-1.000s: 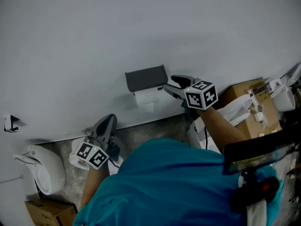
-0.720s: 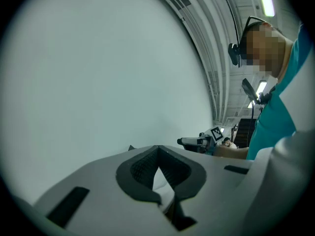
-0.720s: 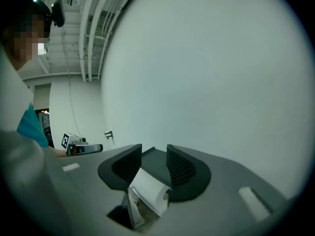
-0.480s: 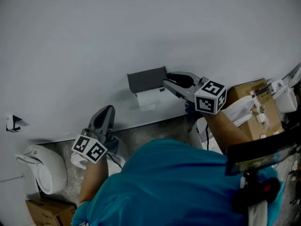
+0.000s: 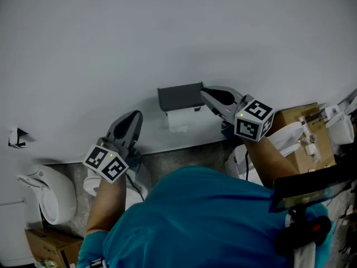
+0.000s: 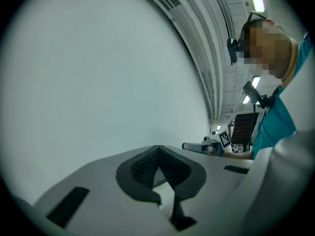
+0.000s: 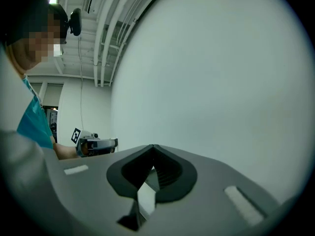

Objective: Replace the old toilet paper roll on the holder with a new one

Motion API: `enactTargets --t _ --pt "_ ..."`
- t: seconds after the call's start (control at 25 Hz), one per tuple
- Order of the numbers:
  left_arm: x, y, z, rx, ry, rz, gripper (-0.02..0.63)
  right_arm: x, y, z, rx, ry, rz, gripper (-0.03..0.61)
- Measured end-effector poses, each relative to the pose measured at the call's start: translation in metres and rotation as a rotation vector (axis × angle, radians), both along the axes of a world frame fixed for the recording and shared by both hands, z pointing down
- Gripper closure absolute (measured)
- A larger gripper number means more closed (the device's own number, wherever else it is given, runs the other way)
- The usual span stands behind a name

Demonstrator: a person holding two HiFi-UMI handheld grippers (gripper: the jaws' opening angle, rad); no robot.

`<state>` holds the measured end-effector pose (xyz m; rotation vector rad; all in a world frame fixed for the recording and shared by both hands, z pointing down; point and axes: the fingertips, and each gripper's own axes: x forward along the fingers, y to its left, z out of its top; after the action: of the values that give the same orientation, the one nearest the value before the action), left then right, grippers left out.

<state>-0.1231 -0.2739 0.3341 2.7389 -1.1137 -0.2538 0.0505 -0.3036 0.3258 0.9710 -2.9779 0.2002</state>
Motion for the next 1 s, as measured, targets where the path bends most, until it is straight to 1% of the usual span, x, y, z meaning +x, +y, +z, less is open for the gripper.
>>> enactTargets --t 0.24,0.36,0.48,0.56,0.68,1.0 --pt "0.026 -0.009 -0.018 0.025 -0.030 0.040 0.606 -0.015 -0.003 0.000 -0.002 0.014 -0.026 0.577" --pt "0.034 -0.013 -0.018 0.023 -0.046 0.046 0.606 -0.025 -0.005 0.005 -0.008 0.026 -0.042 0.577" --pt "0.042 -0.014 -0.011 0.012 -0.054 0.053 0.606 -0.027 -0.004 0.010 -0.033 0.001 -0.055 0.578" --pt "0.044 -0.014 -0.004 0.002 -0.058 0.054 0.606 -0.029 -0.005 0.015 -0.054 -0.009 -0.063 0.578" --pt "0.044 -0.011 0.007 -0.020 -0.057 0.056 0.606 -0.030 -0.006 0.025 -0.069 0.014 -0.057 0.578" --pt "0.040 -0.006 0.014 -0.036 -0.053 0.050 0.606 -0.031 -0.003 0.029 -0.064 0.038 -0.059 0.578"
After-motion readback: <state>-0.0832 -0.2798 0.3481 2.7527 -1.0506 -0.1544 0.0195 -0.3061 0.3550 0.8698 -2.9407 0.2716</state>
